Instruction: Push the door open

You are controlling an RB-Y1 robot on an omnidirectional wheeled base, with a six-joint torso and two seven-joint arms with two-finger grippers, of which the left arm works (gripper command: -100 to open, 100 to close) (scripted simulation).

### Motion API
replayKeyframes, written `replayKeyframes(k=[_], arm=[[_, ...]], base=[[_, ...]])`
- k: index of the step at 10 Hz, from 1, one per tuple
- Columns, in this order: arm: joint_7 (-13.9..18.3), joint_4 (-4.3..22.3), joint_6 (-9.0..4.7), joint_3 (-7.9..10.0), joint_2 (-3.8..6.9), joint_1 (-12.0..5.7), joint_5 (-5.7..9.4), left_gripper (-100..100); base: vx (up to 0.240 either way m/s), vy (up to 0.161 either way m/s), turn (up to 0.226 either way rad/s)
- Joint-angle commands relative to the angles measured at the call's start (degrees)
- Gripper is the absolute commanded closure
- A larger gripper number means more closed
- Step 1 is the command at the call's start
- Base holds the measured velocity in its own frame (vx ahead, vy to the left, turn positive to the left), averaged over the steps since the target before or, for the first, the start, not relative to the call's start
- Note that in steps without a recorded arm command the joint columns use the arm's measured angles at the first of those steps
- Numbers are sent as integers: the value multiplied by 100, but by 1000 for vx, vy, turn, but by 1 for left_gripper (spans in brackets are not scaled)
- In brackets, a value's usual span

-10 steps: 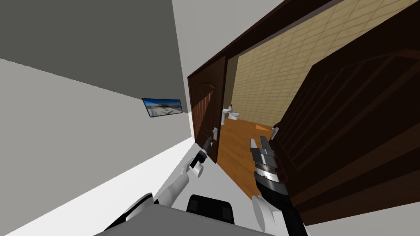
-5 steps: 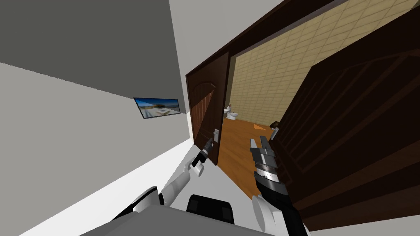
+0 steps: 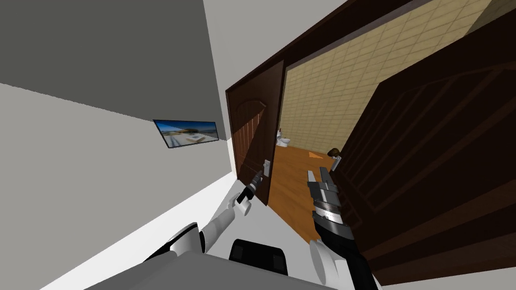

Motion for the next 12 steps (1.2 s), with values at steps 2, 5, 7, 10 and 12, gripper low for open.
replayKeyframes(k=[2, 5, 7, 10, 12], arm=[[-21, 296, 24, -112, -13, -172, 86, -100], [-35, 583, 59, -222, -17, -350, 174, -100], [-31, 618, 68, -239, -9, -378, 188, -100], [-41, 683, 52, -184, -38, -389, 179, -100], [-48, 717, 41, -146, -57, -392, 170, -100]], base=[[83, 111, -90], [87, 123, -77], [52, 67, -49], [138, -54, -28], [166, -85, -32]])
